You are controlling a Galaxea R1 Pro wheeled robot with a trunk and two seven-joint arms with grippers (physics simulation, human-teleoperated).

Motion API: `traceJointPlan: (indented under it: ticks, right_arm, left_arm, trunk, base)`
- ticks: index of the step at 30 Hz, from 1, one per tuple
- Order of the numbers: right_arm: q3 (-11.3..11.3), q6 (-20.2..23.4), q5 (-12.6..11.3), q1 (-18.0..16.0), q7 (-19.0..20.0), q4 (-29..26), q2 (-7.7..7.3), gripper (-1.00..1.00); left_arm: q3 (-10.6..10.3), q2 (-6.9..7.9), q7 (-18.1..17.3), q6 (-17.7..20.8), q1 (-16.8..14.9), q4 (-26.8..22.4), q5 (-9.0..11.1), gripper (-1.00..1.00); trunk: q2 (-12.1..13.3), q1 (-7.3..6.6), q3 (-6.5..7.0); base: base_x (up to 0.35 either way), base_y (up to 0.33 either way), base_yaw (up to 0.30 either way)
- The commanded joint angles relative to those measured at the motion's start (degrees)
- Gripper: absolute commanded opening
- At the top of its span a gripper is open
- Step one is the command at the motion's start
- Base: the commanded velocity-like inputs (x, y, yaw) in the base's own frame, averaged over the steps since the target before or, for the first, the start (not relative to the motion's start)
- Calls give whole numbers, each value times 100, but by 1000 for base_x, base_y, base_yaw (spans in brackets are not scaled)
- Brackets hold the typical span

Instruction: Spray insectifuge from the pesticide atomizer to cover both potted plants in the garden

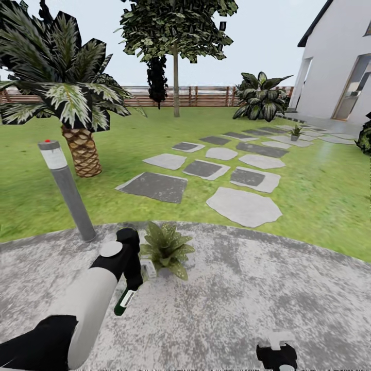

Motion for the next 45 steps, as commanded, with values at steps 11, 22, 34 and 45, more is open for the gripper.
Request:
traceJointPlan:
  ticks: [11, 22, 34, 45]
  right_arm:
    - [569, 21, 1037, -13, 2959, -1541, -330, 100]
    - [537, 242, 2109, -64, 6043, -3437, -420, 100]
    - [563, 262, 2098, -64, 6116, -3746, -335, -100]
    - [581, 266, 2105, -83, 6372, -4019, 61, -100]
  left_arm:
    - [753, 324, 1321, -1969, 1380, 23, 2220, -100]
    - [764, 654, 1426, -3047, 1465, 28, 3256, -100]
    - [708, 613, 1425, -3066, 1462, 28, 3205, -100]
    - [438, 317, 1724, -3075, 1459, 30, 3194, -100]
  trunk:
    - [-3, -3, -4]
    - [-3, -3, -4]
    - [-3, -3, -4]
    - [-3, -3, -4]
  base:
    - [-15, 0, 0]
    - [0, 0, 0]
    - [0, 0, 0]
    - [0, 0, 0]
